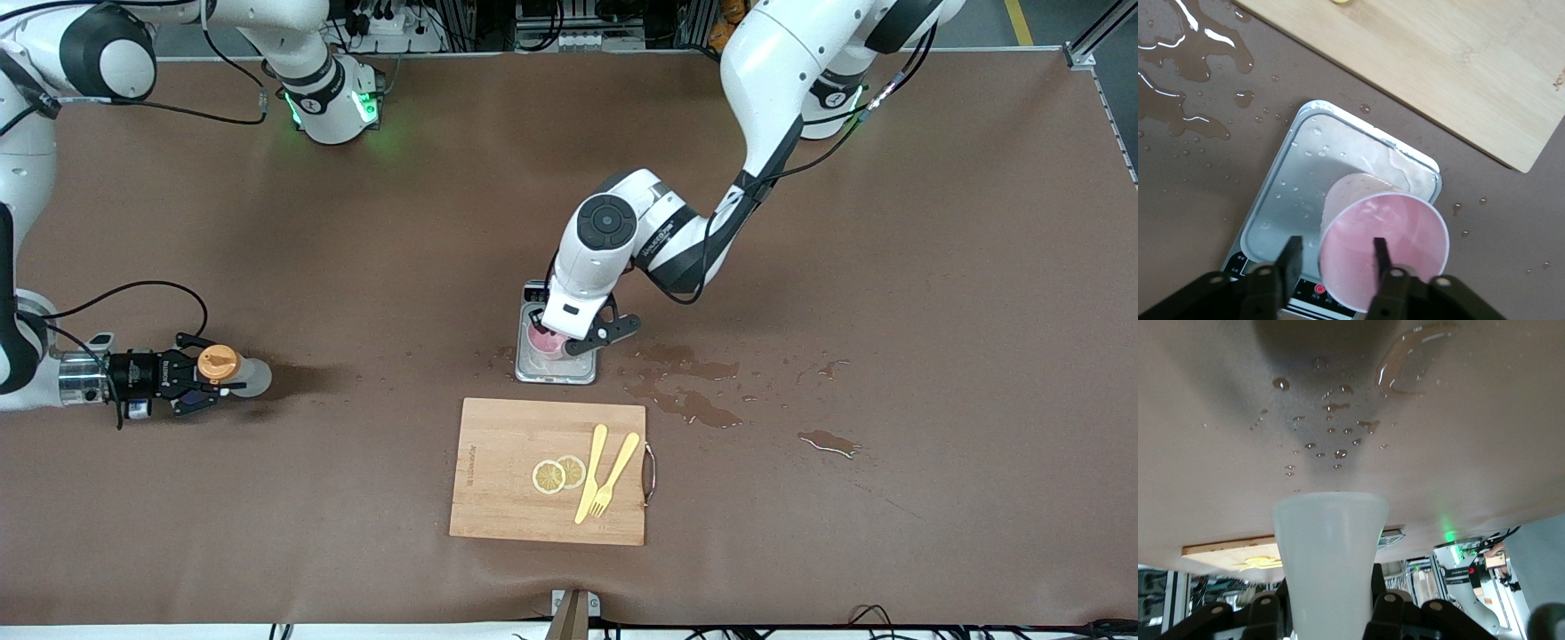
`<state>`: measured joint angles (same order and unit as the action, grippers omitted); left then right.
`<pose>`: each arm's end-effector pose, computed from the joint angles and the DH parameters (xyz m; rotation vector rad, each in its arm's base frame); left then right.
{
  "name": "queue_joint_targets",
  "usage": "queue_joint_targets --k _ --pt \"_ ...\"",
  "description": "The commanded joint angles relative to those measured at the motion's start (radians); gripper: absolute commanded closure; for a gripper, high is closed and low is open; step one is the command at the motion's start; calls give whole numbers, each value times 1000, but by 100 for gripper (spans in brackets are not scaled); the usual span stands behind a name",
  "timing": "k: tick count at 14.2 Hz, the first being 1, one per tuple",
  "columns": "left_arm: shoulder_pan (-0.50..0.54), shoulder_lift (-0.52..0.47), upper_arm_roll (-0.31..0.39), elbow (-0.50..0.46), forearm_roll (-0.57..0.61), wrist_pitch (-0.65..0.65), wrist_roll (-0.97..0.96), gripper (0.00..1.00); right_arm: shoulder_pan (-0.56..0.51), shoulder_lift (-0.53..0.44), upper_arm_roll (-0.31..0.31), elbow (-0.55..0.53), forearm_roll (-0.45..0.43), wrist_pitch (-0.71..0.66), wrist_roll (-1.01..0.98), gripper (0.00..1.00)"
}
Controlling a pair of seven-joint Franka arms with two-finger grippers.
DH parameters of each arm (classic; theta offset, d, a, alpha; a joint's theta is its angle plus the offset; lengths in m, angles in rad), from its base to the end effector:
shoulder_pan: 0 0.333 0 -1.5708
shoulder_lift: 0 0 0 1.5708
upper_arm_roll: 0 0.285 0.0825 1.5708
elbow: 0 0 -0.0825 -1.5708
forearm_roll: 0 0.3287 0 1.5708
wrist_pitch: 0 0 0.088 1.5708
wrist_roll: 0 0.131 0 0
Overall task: Add sauce to pink cup with both arms
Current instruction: 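Release the cup and raise the left gripper while the right gripper lifts the bottle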
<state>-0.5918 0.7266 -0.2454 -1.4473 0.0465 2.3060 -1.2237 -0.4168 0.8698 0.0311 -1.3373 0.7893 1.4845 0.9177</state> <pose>0.4742 -0.4792 0.2652 2.8804 0.6293 -0.0366 0.5815 -0.1340 0.2037 -1.6565 1.6180 1.1092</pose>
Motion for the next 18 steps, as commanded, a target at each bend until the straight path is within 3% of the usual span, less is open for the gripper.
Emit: queue_joint_targets --k 1,3,8,12,18 --pt "-8 -33 17 5 36 -11 -5 0 55 -57 -7 27 -70 -4 101 56" --pt "-5 -61 15 -7 88 -43 83 0 82 -75 -7 44 -122 -6 142 56" --pt "52 -179 12 -12 85 -149 244 0 160 -123 -7 50 -177 16 252 56" --pt "176 -275 0 -12 56 -273 389 0 237 -156 -7 50 -229 49 363 56" --pt "392 -387 1 -24 -11 -492 771 0 351 -186 -7 50 -292 109 538 57"
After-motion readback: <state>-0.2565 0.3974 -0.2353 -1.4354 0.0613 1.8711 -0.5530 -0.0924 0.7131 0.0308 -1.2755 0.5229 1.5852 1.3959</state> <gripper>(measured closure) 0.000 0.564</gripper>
